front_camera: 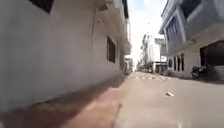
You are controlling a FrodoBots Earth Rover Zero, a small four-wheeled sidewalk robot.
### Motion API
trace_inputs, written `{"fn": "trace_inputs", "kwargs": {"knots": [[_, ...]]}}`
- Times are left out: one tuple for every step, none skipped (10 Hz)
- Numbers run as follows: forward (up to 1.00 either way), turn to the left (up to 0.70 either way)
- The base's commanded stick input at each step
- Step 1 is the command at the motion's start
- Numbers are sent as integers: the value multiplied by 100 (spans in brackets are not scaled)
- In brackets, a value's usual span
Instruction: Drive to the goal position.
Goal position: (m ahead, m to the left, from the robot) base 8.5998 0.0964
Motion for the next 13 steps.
{"fn": "trace_inputs", "kwargs": {"knots": [[100, 0], [100, 0], [100, 0], [100, 0], [100, 0], [100, 0], [100, 0], [100, 0], [100, 2], [100, 8], [100, 37], [100, 40], [100, 24]]}}
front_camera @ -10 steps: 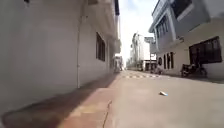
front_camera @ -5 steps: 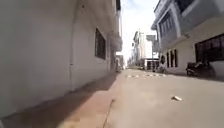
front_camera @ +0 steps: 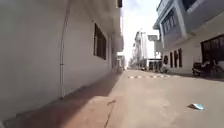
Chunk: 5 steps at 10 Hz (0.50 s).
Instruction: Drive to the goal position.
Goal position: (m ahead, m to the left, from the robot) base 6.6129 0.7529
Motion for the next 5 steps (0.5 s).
{"fn": "trace_inputs", "kwargs": {"knots": [[100, 0], [100, 0], [100, 0], [100, 0], [100, 0]]}}
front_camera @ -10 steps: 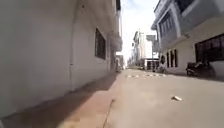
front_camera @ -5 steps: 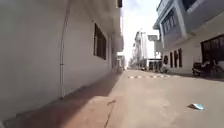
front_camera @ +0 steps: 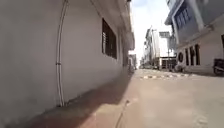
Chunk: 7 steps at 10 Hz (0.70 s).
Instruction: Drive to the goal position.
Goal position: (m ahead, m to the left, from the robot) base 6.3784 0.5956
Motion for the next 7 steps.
{"fn": "trace_inputs", "kwargs": {"knots": [[100, -4], [100, -23], [100, -40], [100, -40], [100, -40], [100, -40], [100, -40]]}}
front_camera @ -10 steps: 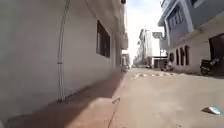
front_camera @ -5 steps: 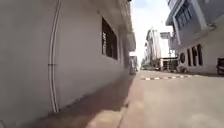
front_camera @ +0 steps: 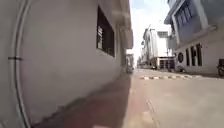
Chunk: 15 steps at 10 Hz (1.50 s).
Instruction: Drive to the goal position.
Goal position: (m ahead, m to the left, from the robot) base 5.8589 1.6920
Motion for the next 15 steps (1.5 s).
{"fn": "trace_inputs", "kwargs": {"knots": [[100, -40], [100, 0], [100, 0], [100, 0], [100, 0], [100, 0], [100, 0], [100, 0], [100, 0], [100, 0], [100, 0], [100, 0], [100, 0], [100, 0], [100, 0]]}}
